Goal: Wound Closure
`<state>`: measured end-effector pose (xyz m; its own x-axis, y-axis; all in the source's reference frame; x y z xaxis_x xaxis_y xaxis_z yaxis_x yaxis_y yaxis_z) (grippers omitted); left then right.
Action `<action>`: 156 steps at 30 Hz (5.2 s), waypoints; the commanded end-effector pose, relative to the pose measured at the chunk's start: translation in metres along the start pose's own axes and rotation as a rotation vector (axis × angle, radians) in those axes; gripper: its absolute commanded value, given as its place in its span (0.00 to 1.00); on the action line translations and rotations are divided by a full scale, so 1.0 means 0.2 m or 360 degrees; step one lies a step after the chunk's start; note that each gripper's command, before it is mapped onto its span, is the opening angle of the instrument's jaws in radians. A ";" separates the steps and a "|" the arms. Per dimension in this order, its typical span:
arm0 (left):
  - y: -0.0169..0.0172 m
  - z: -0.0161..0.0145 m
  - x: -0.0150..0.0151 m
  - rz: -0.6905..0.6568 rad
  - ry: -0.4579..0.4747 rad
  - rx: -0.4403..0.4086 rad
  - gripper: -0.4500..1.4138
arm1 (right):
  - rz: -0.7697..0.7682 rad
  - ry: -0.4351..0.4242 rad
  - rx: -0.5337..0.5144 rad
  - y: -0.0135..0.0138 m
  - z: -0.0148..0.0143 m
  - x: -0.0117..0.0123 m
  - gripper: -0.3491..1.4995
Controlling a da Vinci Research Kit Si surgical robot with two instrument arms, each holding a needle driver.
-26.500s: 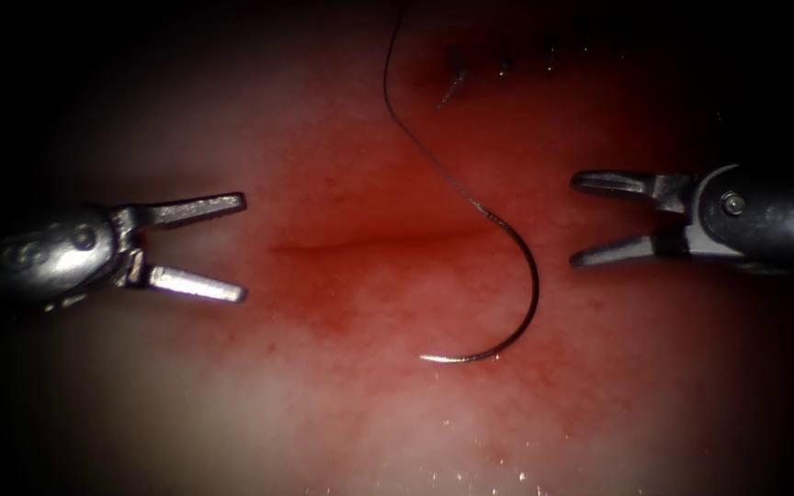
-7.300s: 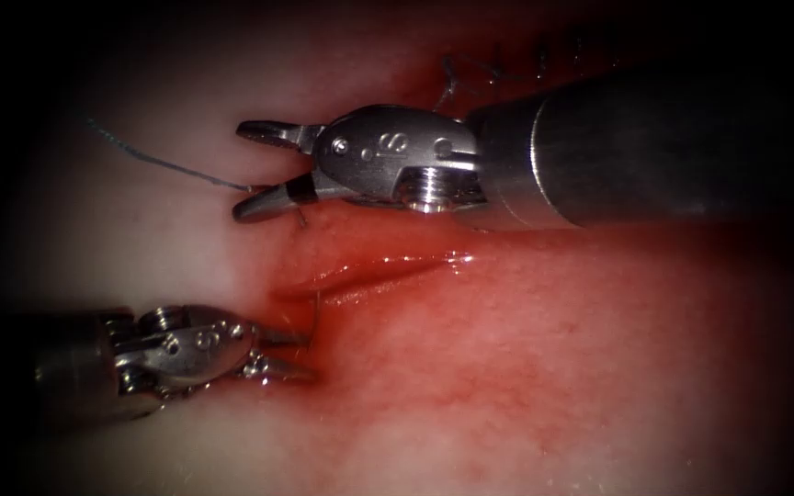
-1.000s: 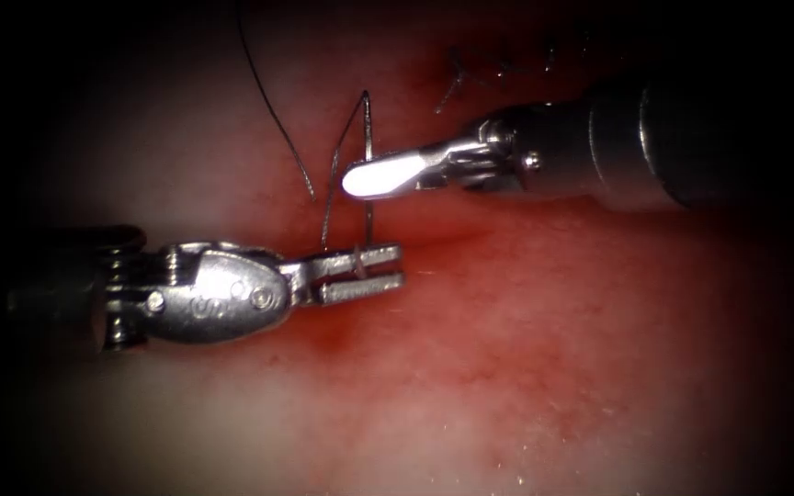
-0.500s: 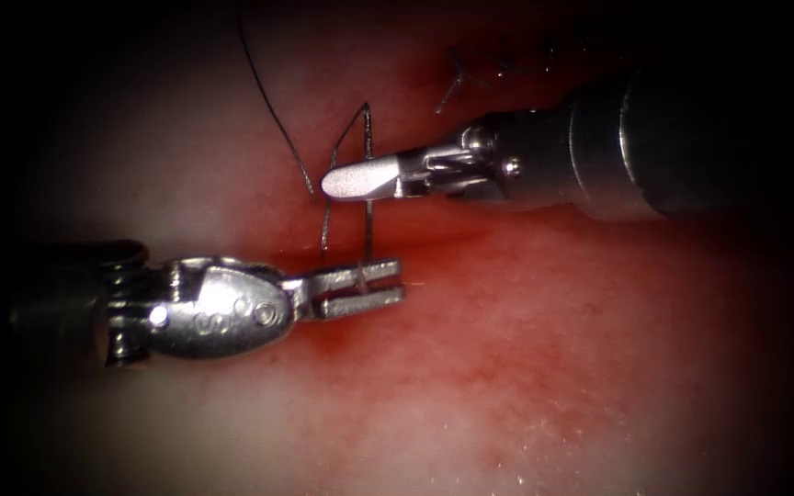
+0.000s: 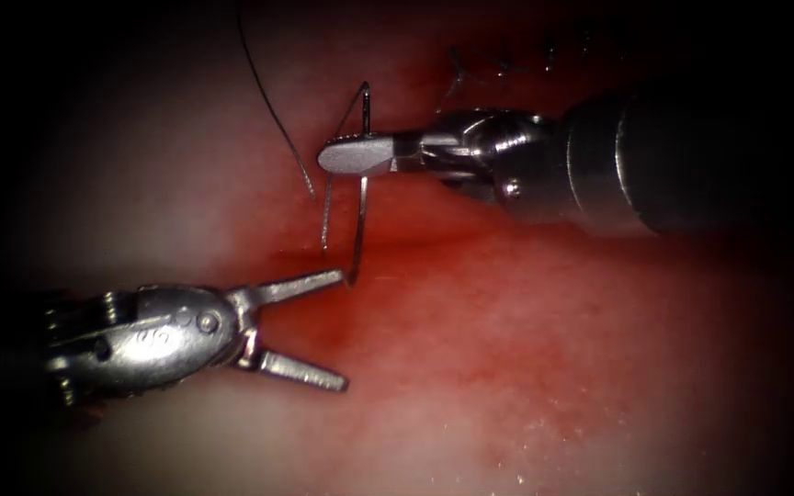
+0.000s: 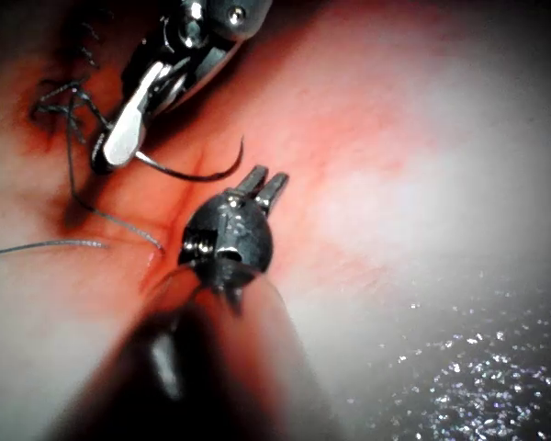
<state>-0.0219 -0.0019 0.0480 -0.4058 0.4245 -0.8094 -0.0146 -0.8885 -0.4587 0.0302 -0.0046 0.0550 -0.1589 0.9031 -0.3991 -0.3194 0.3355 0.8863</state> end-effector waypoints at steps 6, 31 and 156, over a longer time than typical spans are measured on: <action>-0.010 -0.002 -0.010 -0.0097 -0.0186 0.0067 0.00 | -0.0348 0.0009 -0.0008 -0.001 0.000 -0.003 0.00; -0.050 0.019 -0.050 -0.0138 -0.0782 0.0227 0.00 | -0.1067 0.0026 -0.0052 -0.021 -0.001 0.006 0.00; 0.008 0.027 -0.058 -0.0205 -0.0816 0.0159 0.39 | -0.1401 -0.0207 0.0159 -0.001 0.025 -0.016 0.00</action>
<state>-0.0215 -0.0090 0.0581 -0.7890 0.4173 -0.4509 -0.1743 -0.8558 -0.4871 0.0345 -0.0060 0.0568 0.2133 0.3338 -0.9182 -0.1949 0.9355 0.2949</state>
